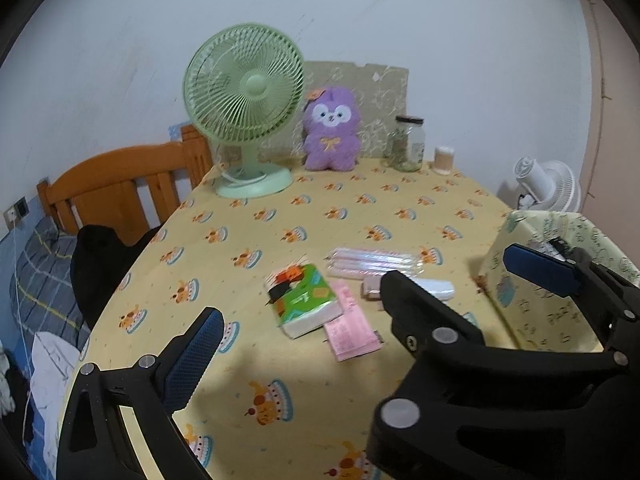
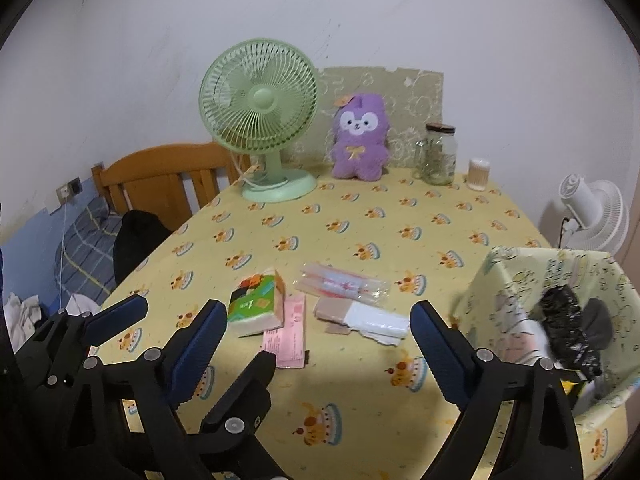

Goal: Organize soft objects
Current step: 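Withdraw both open tools from the box back over the table, then move the left tool to the pink packet while the right tool approaches the white roll, then grasp the pink paper packet with the left tool while the right tool grasps the white roll, then carry the pink packet and white roll over the box with both tools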

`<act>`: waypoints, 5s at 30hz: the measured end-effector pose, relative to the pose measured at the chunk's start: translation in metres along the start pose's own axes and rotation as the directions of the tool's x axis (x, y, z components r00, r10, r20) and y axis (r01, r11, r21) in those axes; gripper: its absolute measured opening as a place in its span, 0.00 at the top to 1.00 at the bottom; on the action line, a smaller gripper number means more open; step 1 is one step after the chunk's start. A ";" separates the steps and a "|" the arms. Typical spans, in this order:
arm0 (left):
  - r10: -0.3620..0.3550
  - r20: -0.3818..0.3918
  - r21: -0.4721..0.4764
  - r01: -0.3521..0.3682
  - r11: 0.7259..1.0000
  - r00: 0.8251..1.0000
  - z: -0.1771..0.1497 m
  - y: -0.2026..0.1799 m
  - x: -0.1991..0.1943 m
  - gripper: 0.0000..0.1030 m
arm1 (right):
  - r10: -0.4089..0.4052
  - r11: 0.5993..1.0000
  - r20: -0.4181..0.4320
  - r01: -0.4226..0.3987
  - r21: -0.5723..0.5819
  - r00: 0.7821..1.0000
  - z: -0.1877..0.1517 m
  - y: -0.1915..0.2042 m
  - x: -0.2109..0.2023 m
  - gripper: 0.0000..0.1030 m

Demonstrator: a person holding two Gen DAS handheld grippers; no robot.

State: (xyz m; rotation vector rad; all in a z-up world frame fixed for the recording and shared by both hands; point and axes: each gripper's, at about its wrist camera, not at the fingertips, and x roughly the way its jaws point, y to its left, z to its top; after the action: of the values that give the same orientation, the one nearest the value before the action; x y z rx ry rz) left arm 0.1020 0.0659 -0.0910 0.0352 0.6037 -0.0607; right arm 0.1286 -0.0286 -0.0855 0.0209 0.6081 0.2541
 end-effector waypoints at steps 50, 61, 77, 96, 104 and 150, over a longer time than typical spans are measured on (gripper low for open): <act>-0.021 -0.252 -0.013 0.019 1.000 0.968 -0.008 -0.001 0.096 0.61 | 0.079 0.996 -0.219 -0.067 0.062 0.973 -0.014 -0.029 0.095 0.37; -0.001 -0.255 -0.031 -0.007 0.999 0.967 -0.007 0.011 0.101 0.48 | 0.035 0.997 -0.286 -0.014 0.074 0.958 -0.012 -0.036 0.116 0.37; -0.046 -0.297 -0.028 0.040 0.999 0.954 0.005 0.006 0.112 0.59 | -0.079 0.996 -0.240 0.085 0.016 0.968 0.006 -0.032 0.113 0.29; -0.022 -0.271 -0.004 0.021 1.000 0.962 0.000 -0.002 0.108 0.59 | -0.048 0.997 -0.306 0.062 0.035 0.951 -0.005 -0.035 0.133 0.80; -0.033 -0.267 -0.021 0.029 0.999 0.963 -0.008 -0.004 0.094 0.60 | -0.002 0.999 -0.305 0.016 0.045 0.952 -0.013 -0.030 0.116 0.84; -0.018 -0.027 -0.002 0.018 1.000 0.999 0.025 -0.029 -0.030 0.61 | 0.040 0.999 -0.071 -0.038 0.034 0.997 0.026 -0.019 -0.023 0.85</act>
State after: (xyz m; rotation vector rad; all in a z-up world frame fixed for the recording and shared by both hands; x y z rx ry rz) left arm 0.0894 0.0370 -0.0535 0.0284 0.6314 -0.0774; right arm 0.1296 -0.0517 -0.0532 0.0556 0.6837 0.2837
